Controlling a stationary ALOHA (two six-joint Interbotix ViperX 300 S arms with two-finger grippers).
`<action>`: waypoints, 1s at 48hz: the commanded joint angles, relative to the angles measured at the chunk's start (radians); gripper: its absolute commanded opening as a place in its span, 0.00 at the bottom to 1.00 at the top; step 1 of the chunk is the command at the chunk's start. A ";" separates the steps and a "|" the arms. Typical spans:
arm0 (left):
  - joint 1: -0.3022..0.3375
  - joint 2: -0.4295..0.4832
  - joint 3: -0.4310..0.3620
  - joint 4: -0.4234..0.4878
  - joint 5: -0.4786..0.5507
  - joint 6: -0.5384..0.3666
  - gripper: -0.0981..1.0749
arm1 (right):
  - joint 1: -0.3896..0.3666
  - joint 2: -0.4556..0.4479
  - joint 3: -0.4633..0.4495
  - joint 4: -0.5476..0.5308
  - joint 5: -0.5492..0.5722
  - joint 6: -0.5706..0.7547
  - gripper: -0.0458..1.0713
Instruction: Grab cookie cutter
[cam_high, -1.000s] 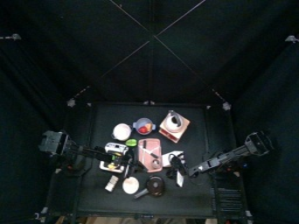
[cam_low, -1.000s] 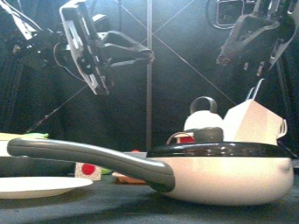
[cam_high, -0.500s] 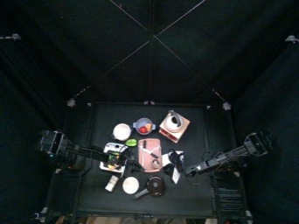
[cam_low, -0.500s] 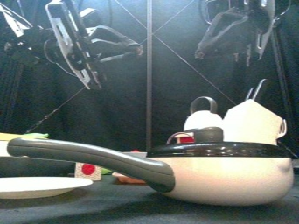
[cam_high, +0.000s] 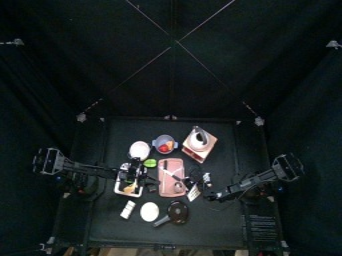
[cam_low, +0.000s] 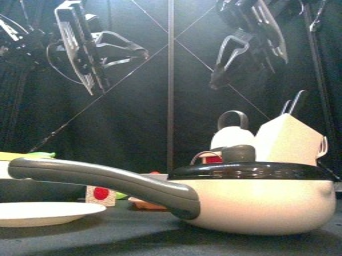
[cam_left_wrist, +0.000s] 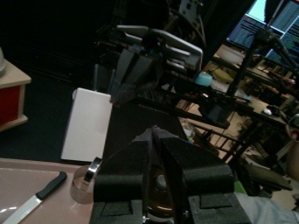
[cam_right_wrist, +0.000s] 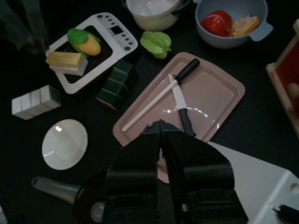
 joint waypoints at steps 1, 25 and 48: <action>0.021 -0.052 -0.005 0.006 0.035 0.000 0.55 | 0.023 0.012 -0.048 0.000 0.008 -0.006 0.35; 0.017 -0.265 0.138 0.021 0.264 0.005 0.56 | 0.049 0.150 -0.092 -0.038 0.101 0.012 0.54; 0.002 -0.311 0.147 0.066 0.264 0.006 0.56 | 0.046 0.268 -0.176 0.018 0.207 -0.003 0.69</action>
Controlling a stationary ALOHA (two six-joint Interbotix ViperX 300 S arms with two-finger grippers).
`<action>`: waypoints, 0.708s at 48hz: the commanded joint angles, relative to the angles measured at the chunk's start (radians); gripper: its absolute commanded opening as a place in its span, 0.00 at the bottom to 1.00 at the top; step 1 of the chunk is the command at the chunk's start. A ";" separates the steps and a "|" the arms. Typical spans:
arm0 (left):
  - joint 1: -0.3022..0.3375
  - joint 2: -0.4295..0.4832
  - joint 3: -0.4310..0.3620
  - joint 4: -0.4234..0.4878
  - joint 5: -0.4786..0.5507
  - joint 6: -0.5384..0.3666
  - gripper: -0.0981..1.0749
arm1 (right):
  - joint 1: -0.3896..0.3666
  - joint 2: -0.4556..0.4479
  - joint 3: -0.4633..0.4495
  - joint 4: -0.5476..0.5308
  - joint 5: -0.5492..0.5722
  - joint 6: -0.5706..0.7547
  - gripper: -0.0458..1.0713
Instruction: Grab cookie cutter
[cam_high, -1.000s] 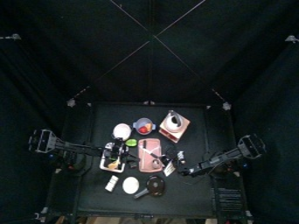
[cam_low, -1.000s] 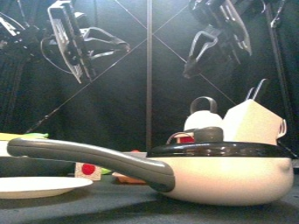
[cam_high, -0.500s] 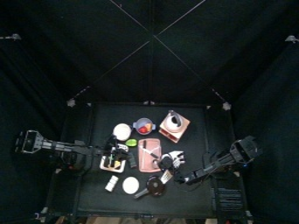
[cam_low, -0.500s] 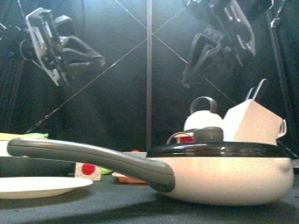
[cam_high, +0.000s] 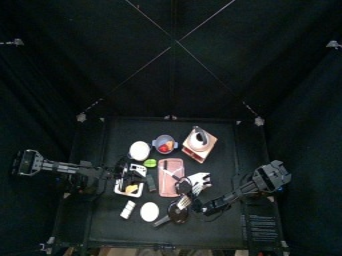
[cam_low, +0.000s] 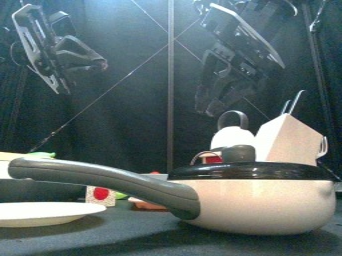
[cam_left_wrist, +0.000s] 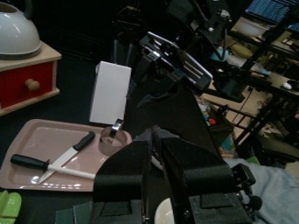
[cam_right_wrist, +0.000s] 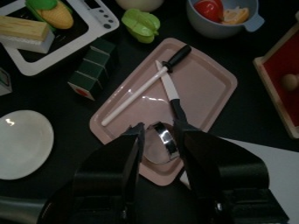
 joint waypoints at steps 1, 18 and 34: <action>-0.002 -0.003 -0.012 0.003 -0.005 0.002 0.56 | -0.006 -0.006 -0.023 0.015 0.005 -0.002 0.69; -0.002 -0.003 -0.011 0.031 -0.014 0.003 0.60 | -0.055 0.057 -0.029 0.089 -0.044 -0.005 0.69; -0.002 -0.003 -0.005 0.032 -0.015 0.002 0.79 | -0.074 0.066 -0.014 0.077 -0.049 -0.005 0.69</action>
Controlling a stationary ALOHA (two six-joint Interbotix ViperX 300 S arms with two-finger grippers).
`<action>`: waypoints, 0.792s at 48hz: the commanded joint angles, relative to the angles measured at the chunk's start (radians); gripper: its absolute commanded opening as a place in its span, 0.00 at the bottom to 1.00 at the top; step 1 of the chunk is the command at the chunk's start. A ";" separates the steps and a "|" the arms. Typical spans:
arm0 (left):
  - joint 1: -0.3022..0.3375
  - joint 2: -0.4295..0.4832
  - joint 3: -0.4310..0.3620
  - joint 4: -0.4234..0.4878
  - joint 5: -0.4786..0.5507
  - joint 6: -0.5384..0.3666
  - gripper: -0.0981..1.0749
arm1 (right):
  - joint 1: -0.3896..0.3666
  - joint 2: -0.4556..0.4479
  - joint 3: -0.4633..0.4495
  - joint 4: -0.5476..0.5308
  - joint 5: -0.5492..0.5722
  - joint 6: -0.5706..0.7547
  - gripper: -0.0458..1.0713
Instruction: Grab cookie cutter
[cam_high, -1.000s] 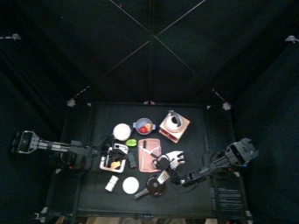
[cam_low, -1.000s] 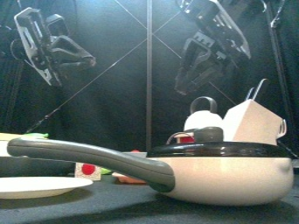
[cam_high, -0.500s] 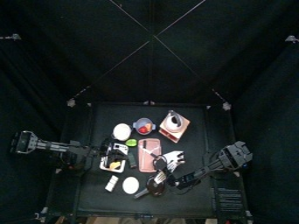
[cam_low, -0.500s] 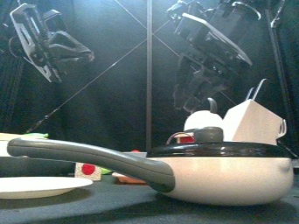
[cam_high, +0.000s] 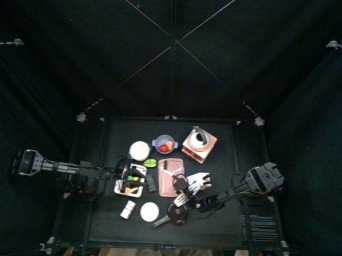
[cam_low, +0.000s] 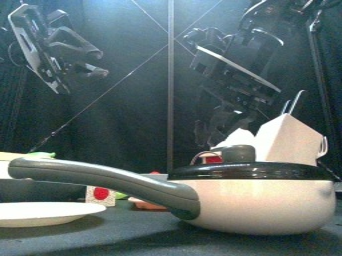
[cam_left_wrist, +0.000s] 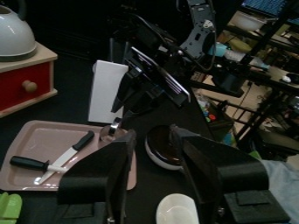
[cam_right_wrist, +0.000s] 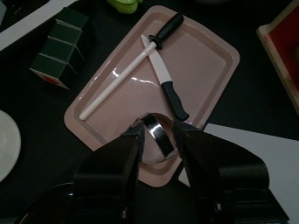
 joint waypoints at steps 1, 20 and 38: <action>-0.002 -0.002 -0.009 0.000 -0.009 0.002 0.79 | -0.005 -0.017 -0.003 -0.003 0.000 -0.002 0.69; 0.005 -0.002 0.003 -0.020 -0.009 0.002 0.80 | -0.020 0.008 0.005 0.000 -0.020 -0.002 0.69; 0.006 -0.002 0.009 -0.028 -0.009 0.002 0.80 | -0.043 0.029 0.008 -0.002 -0.063 -0.002 0.69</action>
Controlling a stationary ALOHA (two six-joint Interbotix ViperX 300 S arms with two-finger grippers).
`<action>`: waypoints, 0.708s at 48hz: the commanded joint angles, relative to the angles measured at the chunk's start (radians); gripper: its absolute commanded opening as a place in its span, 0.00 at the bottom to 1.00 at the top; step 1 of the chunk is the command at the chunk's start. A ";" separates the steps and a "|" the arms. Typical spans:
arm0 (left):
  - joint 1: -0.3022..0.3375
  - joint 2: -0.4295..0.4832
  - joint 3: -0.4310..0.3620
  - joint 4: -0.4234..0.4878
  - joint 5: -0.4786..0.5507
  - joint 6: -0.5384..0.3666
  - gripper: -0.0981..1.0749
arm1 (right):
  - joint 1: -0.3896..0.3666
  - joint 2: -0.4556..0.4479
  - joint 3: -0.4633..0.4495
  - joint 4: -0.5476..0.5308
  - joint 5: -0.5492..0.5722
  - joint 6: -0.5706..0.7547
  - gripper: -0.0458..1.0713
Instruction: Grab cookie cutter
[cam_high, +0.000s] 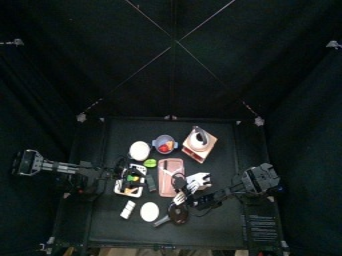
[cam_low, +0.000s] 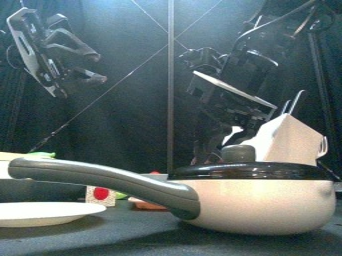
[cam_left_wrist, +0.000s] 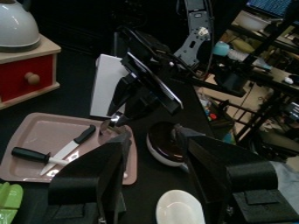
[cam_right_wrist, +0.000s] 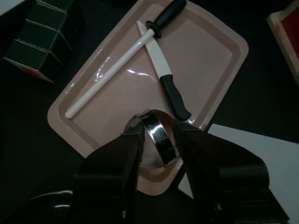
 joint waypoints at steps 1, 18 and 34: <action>0.002 -0.002 -0.011 -0.003 -0.009 0.000 0.80 | -0.006 -0.020 -0.008 -0.005 -0.002 -0.002 0.69; 0.003 -0.002 -0.009 -0.003 -0.009 0.000 0.80 | -0.008 -0.018 -0.002 0.011 -0.002 -0.002 0.68; 0.005 -0.002 -0.002 -0.038 -0.003 0.002 0.80 | -0.008 -0.021 -0.006 0.011 -0.002 -0.002 0.56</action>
